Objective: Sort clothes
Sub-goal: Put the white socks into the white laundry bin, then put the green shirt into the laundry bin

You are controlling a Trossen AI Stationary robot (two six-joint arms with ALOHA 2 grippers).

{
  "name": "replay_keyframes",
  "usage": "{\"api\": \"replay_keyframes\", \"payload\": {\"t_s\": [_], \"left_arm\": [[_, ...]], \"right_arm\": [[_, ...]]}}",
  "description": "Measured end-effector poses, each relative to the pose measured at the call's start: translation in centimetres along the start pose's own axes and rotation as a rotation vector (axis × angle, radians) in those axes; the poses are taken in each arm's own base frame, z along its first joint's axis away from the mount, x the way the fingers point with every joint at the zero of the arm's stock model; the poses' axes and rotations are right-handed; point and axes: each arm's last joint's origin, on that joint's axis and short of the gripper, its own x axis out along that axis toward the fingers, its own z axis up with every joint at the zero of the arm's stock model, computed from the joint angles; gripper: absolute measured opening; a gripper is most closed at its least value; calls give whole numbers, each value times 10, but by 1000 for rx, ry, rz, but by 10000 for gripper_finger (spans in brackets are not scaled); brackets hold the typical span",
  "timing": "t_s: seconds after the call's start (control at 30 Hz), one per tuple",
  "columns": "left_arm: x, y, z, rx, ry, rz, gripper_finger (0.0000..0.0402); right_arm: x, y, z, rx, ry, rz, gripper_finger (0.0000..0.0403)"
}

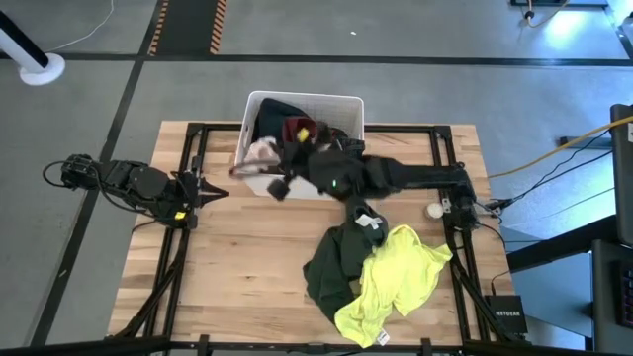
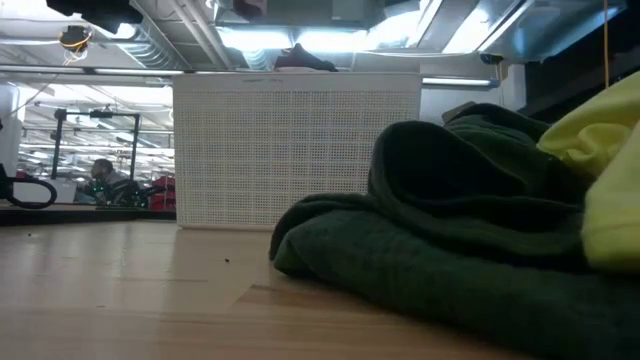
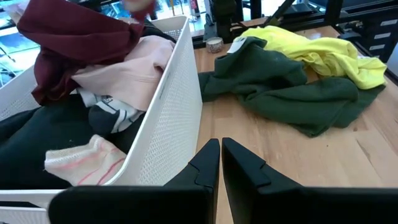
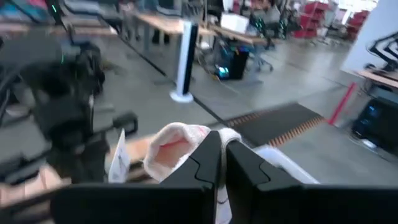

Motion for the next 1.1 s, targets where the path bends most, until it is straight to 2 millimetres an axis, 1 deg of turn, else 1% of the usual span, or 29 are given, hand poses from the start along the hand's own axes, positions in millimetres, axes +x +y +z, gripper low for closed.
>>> {"api": "replay_keyframes", "payload": {"t_s": [0.13, 0.27, 0.4, 0.53, 0.6, 0.67, 0.77, 0.87, 1.0, 1.1], "left_arm": [[0, 0, 0, -3, 0, 0, 13], [0, 0, 0, -3, 0, 1, 13], [0, 0, 0, -3, 1, 1, 13], [0, 0, 0, -3, 1, 1, 13], [0, 0, 0, -3, 0, 1, 13], [0, 0, 0, -2, 2, 1, 13], [0, 0, 0, -2, 2, 0, 13], [0, 0, 0, -2, 2, 0, 13], [0, 0, 0, -2, 2, 0, 13], [0, 0, 0, -2, 2, 0, 13]], "right_arm": [[21, -24, 5, 38, -28, -2, 26], [43, -45, 0, 84, -10, -11, 26], [67, -57, -11, 151, 25, -4, 26], [82, -66, -21, 130, 55, -41, 27], [84, -68, -24, 111, 79, -50, 35], [86, -66, -28, 102, 91, -56, 55], [86, -63, -32, 72, 125, -42, 100], [83, -57, -33, 8, 142, -3, 152], [69, -52, -27, -77, 139, 12, 204], [53, -50, -16, -80, 109, 34, 223]]}}
